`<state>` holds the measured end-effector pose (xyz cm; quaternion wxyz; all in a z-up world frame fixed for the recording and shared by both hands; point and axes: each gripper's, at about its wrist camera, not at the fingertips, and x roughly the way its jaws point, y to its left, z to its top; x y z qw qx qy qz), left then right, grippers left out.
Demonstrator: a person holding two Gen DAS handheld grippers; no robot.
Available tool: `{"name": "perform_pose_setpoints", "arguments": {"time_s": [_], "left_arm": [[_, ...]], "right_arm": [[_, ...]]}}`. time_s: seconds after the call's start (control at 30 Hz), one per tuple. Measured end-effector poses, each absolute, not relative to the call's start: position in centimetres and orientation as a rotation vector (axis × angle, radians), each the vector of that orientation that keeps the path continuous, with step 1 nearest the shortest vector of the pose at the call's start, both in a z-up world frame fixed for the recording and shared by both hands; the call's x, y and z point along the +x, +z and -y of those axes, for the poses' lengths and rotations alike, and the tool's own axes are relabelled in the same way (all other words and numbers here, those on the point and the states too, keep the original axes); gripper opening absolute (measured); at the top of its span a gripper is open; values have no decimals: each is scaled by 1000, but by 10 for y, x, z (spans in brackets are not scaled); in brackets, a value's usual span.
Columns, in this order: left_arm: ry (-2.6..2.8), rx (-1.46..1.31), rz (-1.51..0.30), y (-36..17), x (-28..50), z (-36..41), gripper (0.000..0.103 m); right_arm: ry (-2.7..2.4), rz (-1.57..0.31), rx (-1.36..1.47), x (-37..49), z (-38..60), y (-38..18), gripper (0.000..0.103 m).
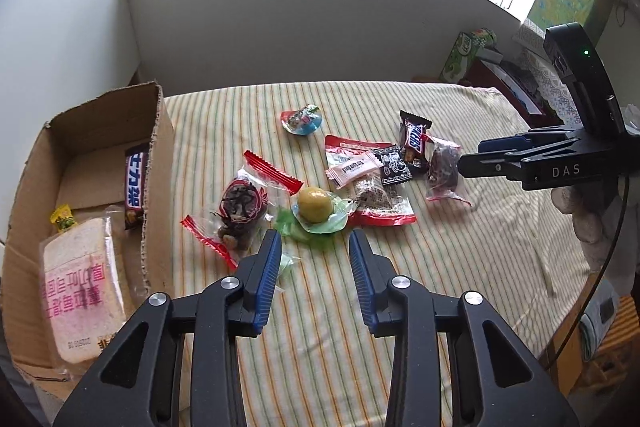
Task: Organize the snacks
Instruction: 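Grasp the yellow ball candy with the left gripper while the right grasps the dried-fruit bag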
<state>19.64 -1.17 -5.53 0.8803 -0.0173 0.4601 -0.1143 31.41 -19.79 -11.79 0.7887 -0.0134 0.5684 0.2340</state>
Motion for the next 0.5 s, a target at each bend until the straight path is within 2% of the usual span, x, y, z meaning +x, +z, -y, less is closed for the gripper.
{"name": "perform_pose_setpoints", "arguments": {"time_s": [0.5], "left_arm": [[-188,-132,-1047,-90,241,20,33]], "right_arm": [[487,-1275,-53,339,183,-150,67]]}}
